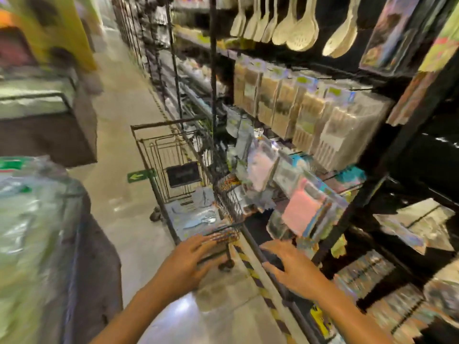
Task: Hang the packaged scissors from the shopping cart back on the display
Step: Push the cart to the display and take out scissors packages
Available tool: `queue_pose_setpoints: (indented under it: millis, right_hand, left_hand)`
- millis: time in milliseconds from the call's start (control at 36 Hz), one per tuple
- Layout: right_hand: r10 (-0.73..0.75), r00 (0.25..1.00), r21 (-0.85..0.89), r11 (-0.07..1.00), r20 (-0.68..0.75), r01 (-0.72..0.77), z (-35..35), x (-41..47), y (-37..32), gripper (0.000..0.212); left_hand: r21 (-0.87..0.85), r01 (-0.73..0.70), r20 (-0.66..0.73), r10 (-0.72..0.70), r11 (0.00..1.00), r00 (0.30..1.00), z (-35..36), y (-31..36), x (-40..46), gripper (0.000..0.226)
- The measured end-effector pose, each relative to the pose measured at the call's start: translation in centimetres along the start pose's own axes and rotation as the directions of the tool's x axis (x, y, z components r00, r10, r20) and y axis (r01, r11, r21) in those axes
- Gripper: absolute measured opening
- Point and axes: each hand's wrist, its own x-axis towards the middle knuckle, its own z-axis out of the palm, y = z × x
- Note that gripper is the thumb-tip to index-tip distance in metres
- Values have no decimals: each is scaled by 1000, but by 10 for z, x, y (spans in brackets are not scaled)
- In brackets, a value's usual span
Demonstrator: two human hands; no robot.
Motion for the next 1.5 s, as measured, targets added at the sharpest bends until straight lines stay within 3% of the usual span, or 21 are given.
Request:
queue_pose_setpoints:
  millis: [83,306,389,694,861,944,1278,1389,1500]
  right_hand:
    - [-32,999,-4,999,42,32,14,22,-13,49]
    - [-98,988,-10,995,121,100,41,93,-22,48]
    - [-107,981,20,994,159,105,42,127,-16,48]
    - [-220,940,59,976,261,212,35,271,36,45]
    - [-255,911,114,966,324,230,33,335,51,44]
    - [-264,896,101,964,356,244,42,364,58,45]
    - [-87,889,39,996,450,78,80,446,55,46]
    - [-106,897,88,993,429,76,92,452,56,74]
    - [-62,898,53,998,436,43,100,465,63,42]
  left_hand:
    - [19,142,54,-143,990,988,11,-38,-20,61]
    - [56,354,149,-359,934,922,21,-94,-29,58]
    - [40,404,159,-405,914,900,29,-114,-22,65]
    - [118,543,162,-555,832,816,50,-183,57,56]
    - [104,590,161,-599,801,785,65,-210,98,63]
    - [74,620,165,-623,781,765,70,-223,113,57]
    - [-26,632,281,-601,774,748,104,-303,150,54]
    - [-66,631,294,-589,773,753,118,-326,156,53]
    - [-50,629,346,-577,776,740,136,-347,159,53]
